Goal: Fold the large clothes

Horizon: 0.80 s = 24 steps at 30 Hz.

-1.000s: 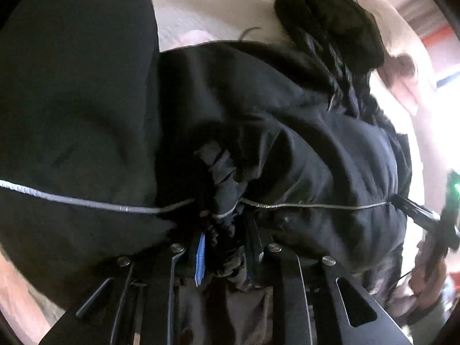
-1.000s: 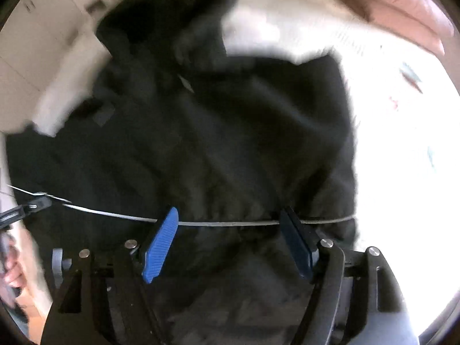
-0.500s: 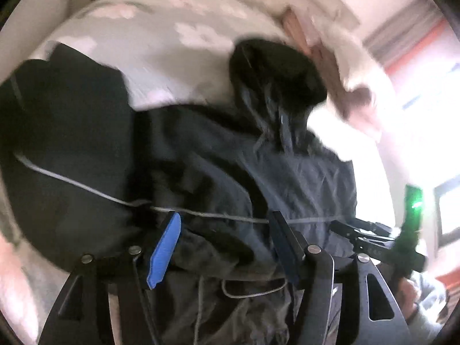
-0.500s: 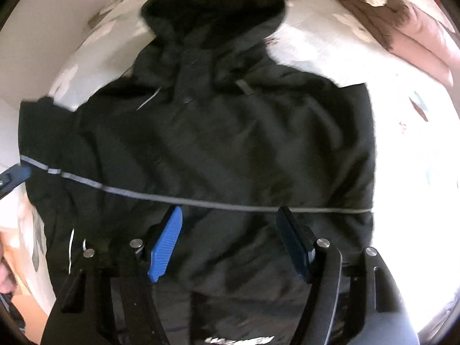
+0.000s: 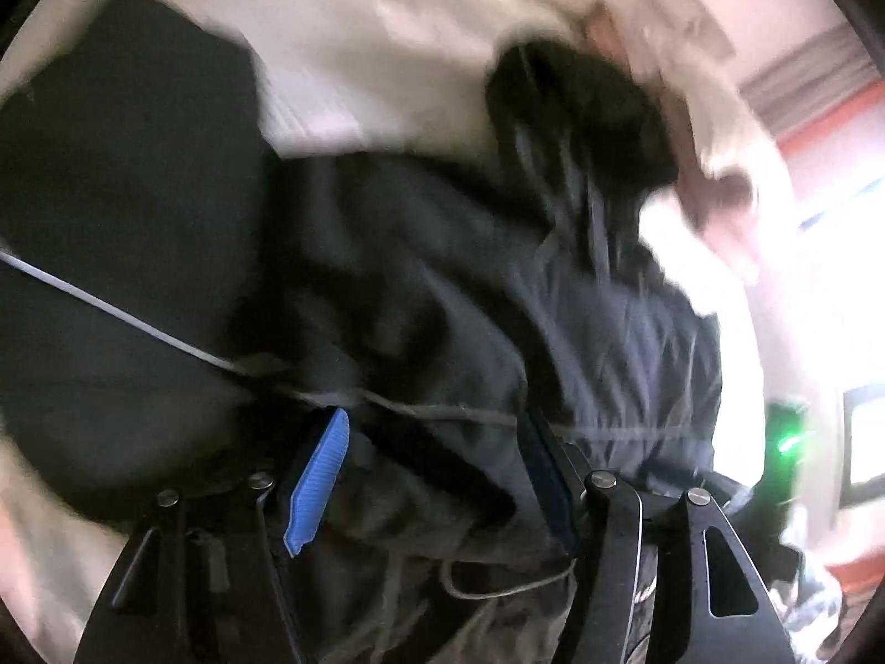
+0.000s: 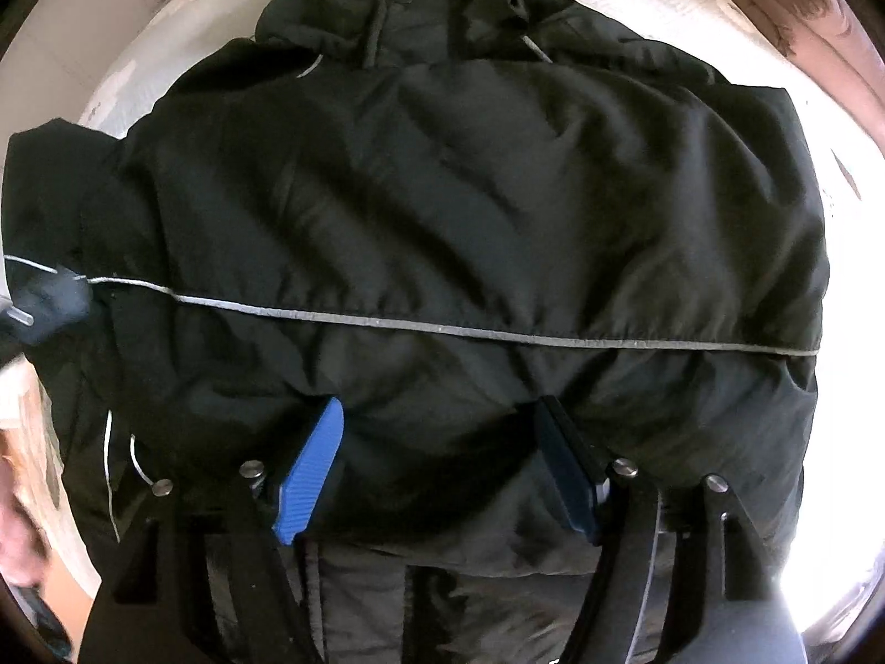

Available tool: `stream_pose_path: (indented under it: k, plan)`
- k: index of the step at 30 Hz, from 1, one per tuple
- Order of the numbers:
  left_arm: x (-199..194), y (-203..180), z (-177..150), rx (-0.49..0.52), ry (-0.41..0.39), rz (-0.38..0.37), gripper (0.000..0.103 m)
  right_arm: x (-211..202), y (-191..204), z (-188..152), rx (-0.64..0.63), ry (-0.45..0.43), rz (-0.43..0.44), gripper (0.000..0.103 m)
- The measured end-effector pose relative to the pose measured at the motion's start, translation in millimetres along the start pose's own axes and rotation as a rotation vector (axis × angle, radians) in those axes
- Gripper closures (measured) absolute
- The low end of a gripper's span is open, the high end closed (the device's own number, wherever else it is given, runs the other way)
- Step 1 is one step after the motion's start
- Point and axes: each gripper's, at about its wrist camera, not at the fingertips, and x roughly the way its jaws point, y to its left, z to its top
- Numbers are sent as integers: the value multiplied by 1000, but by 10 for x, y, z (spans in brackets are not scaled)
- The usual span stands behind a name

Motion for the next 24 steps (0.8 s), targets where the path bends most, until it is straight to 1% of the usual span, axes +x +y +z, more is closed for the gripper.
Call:
stream_pose_path:
  k: [1, 4, 5, 7, 9, 11, 12, 15, 16, 18, 20, 23, 24]
  plan:
    - [-107, 45, 43, -7, -31, 12, 38, 6, 2, 16, -6, 6, -2, 27]
    - [-627, 499, 352, -53, -157, 126, 38, 33, 29, 119, -27, 28, -13, 25]
    - [-745, 660, 431, -73, -187, 156, 38, 39, 56, 156, -38, 33, -19, 24]
    - [-934, 1114, 671, -149, -238, 232, 38, 47, 87, 199, -56, 42, -27, 23]
    - [-1027, 1551, 886, -199, -275, 270, 38, 53, 93, 220, -57, 51, -22, 22]
    - [-981, 1932, 1081, -266, -271, 304, 38, 57, 95, 248, -65, 57, -23, 21]
    - [-937, 2178, 1176, -318, -268, 309, 38, 72, 168, 281, -68, 58, -27, 21]
    - [-836, 2761, 1357, -449, -264, 325, 38, 120, 180, 278, -75, 61, -43, 20]
    - [-795, 2885, 1403, -478, -272, 325, 38, 130, 191, 277, -76, 62, -47, 19]
    - [-725, 3076, 1477, -506, -280, 317, 38, 145, 212, 287, -67, 69, -48, 18]
    - [-636, 3234, 1551, -517, -253, 297, 38, 155, 215, 309, -55, 77, -44, 17]
    - [-432, 3363, 1644, -515, -198, 250, 38, 165, 237, 340, -57, 80, -51, 16]
    - [-376, 3353, 1678, -493, -187, 260, 38, 173, 239, 340, -59, 78, -54, 16]
